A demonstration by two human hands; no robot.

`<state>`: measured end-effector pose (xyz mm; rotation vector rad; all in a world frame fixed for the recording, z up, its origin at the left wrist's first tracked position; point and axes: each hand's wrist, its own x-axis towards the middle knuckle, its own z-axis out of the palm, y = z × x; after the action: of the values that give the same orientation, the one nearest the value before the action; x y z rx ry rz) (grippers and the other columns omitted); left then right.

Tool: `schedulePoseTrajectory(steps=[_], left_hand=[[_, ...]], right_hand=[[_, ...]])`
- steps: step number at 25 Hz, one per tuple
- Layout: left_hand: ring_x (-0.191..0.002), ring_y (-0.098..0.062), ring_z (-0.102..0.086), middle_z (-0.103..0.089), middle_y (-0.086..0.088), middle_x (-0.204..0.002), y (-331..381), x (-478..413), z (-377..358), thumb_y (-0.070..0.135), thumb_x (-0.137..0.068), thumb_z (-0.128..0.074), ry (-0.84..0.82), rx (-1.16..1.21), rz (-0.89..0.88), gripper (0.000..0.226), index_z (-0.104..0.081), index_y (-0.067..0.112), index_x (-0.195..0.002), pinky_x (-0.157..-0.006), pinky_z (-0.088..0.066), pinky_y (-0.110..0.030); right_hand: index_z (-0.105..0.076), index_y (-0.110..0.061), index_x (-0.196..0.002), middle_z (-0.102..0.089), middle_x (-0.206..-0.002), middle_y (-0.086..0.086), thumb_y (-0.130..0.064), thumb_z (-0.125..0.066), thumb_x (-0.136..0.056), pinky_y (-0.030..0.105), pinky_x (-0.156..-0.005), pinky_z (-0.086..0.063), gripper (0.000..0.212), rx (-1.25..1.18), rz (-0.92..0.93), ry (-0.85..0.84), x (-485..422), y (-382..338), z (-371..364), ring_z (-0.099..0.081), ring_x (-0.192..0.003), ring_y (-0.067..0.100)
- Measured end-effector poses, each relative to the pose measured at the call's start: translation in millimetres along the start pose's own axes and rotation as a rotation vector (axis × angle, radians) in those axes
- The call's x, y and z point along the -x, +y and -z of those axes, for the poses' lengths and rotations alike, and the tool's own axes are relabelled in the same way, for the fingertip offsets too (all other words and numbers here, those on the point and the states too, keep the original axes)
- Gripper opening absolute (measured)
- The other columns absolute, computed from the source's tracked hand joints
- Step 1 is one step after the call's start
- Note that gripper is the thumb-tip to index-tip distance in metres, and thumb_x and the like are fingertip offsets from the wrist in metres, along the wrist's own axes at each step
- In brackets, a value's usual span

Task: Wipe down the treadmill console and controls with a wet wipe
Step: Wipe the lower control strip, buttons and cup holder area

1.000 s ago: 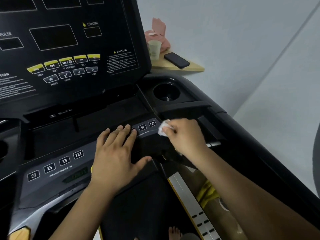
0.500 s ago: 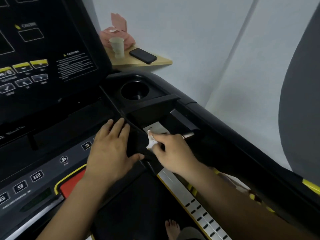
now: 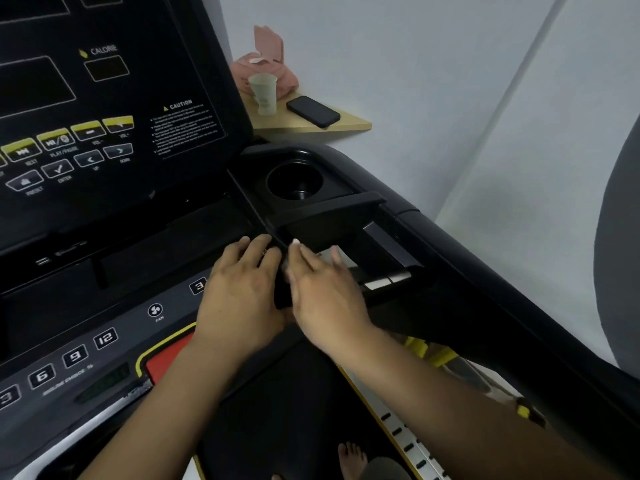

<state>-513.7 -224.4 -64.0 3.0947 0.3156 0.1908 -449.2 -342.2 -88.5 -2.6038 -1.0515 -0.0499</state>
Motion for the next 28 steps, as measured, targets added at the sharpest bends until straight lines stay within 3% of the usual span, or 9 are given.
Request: schedulePoseTrajectory(steps=[3,6,10,14,18,20,23,25,28], left_hand=[[-0.14,-0.03,-0.037,-0.046,-0.008,-0.149,-4,5,7,0.059,-0.062,-0.08,-0.035,0.061,0.014,0.091,-0.054,0.011,-0.135,-0.115,-0.033,-0.041],[-0.148,-0.012,-0.02,-0.03,0.006,-0.158,-21,18,15,0.048,-0.074,-0.078,-0.02,0.281,0.049,0.086,-0.041,0.02,-0.146,-0.119,-0.021,-0.029],[-0.145,-0.019,-0.031,-0.043,-0.004,-0.151,-27,41,10,0.039,-0.071,-0.083,0.011,0.261,0.092,0.08,-0.051,0.011,-0.139,-0.119,-0.028,-0.041],[-0.144,-0.019,-0.032,-0.045,-0.005,-0.15,-27,42,4,0.037,-0.071,-0.084,0.005,0.283,0.115,0.078,-0.053,0.01,-0.137,-0.12,-0.024,-0.039],[-0.147,-0.013,-0.025,-0.039,0.002,-0.154,-33,48,18,0.043,-0.08,-0.075,-0.017,0.292,0.11,0.072,-0.048,0.019,-0.142,-0.119,-0.012,-0.024],[-0.143,-0.018,-0.035,-0.047,0.001,-0.148,-38,58,23,0.049,-0.08,-0.071,-0.003,0.215,0.156,0.067,-0.053,0.02,-0.138,-0.118,-0.022,-0.034],[-0.134,-0.026,-0.047,-0.057,-0.003,-0.139,-49,70,30,0.067,-0.08,-0.051,0.022,0.109,0.275,0.07,-0.058,0.019,-0.131,-0.112,-0.035,-0.049],[-0.133,-0.026,-0.046,-0.055,-0.003,-0.14,-60,73,31,0.074,-0.08,-0.038,-0.007,0.102,0.284,0.079,-0.056,0.019,-0.134,-0.112,-0.035,-0.049],[-0.137,-0.021,-0.043,-0.052,-0.002,-0.145,-72,71,33,0.079,-0.078,-0.031,-0.022,0.177,0.275,0.089,-0.053,0.017,-0.138,-0.114,-0.034,-0.044]], right_hand=[[-0.053,-0.008,-0.137,-0.052,-0.145,0.008,-0.025,-0.038,-0.091,0.049,-0.12,-0.019,0.051,0.123,0.183,0.115,56,28,-9,-0.048,-0.135,0.022],[-0.064,-0.008,-0.125,-0.061,-0.135,0.005,-0.015,-0.044,-0.09,0.045,-0.12,-0.019,0.041,0.047,0.262,0.27,81,67,-17,-0.047,-0.134,0.018],[-0.071,-0.001,-0.112,-0.067,-0.124,0.011,-0.004,-0.051,-0.089,0.049,-0.113,-0.034,0.031,-0.08,0.276,0.412,55,42,-32,-0.056,-0.126,0.026],[-0.07,-0.001,-0.115,-0.065,-0.127,0.01,-0.003,-0.049,-0.091,0.047,-0.114,-0.034,0.032,-0.137,0.401,0.355,42,21,-38,-0.054,-0.128,0.023],[-0.07,-0.007,-0.117,-0.065,-0.128,0.005,-0.008,-0.051,-0.091,0.043,-0.118,-0.025,0.032,-0.12,0.325,0.322,36,36,-21,-0.043,-0.133,0.009],[-0.072,-0.006,-0.114,-0.068,-0.122,0.007,-0.007,-0.055,-0.088,0.046,-0.11,-0.029,0.031,-0.097,0.269,0.339,17,24,-13,-0.037,-0.132,0.008],[-0.075,-0.005,-0.106,-0.072,-0.114,0.01,-0.001,-0.065,-0.086,0.044,-0.098,-0.033,0.022,-0.098,0.243,0.345,-14,-3,-6,-0.054,-0.119,0.019],[-0.073,-0.003,-0.108,-0.07,-0.118,0.013,0.002,-0.068,-0.086,0.042,-0.101,-0.031,0.023,-0.123,0.254,0.282,-32,-14,-2,-0.045,-0.119,0.017],[-0.07,-0.003,-0.114,-0.066,-0.126,0.013,-0.006,-0.053,-0.097,0.038,-0.112,-0.035,0.025,-0.148,0.213,0.09,-65,-24,5,-0.057,-0.124,0.025]])
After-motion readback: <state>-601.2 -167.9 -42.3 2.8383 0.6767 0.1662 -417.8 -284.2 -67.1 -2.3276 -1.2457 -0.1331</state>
